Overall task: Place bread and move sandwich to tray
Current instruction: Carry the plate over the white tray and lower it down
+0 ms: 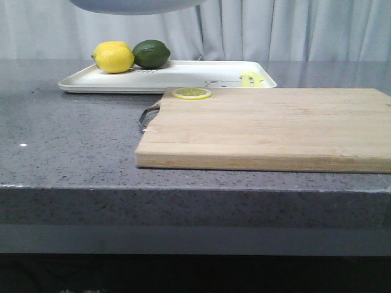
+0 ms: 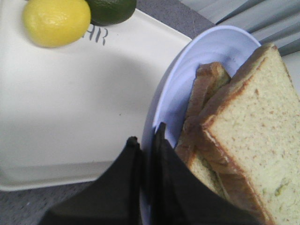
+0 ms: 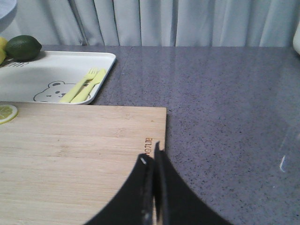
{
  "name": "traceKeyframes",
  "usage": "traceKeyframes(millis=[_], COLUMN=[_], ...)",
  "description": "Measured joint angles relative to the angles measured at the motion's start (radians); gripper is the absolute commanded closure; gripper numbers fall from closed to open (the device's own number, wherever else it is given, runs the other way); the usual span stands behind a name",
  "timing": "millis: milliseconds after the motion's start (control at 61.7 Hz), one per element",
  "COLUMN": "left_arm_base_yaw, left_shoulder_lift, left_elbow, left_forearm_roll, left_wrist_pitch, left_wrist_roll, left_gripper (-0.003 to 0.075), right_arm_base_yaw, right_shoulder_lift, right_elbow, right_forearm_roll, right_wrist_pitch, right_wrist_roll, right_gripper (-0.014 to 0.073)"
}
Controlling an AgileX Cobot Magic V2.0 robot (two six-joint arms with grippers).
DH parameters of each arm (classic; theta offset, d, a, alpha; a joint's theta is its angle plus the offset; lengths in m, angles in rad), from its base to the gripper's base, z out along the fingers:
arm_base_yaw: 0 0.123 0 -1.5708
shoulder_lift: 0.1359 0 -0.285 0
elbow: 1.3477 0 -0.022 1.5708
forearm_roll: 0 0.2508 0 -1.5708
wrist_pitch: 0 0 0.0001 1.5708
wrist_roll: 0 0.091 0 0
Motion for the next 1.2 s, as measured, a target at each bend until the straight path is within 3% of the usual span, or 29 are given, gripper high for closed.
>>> traceKeyframes(millis=[519,1200], left_arm_base_yaw=[-0.024,-0.04], left_shoulder_lift=[0.445,0.526], left_elbow=[-0.512,-0.539], left_forearm_roll=[0.025,0.081], left_wrist_pitch=[0.047,0.081], left_wrist_roll=[-0.151,-0.163], left_gripper=[0.0738,0.0722], right_arm_base_yaw=[0.0,0.0], right_shoulder_lift=[-0.001,-0.001], right_elbow=[0.0,0.0], right_forearm_roll=[0.0,0.0], right_wrist_pitch=[0.0,0.0], right_wrist_roll=[0.0,0.0], right_gripper=[0.0655,0.0655])
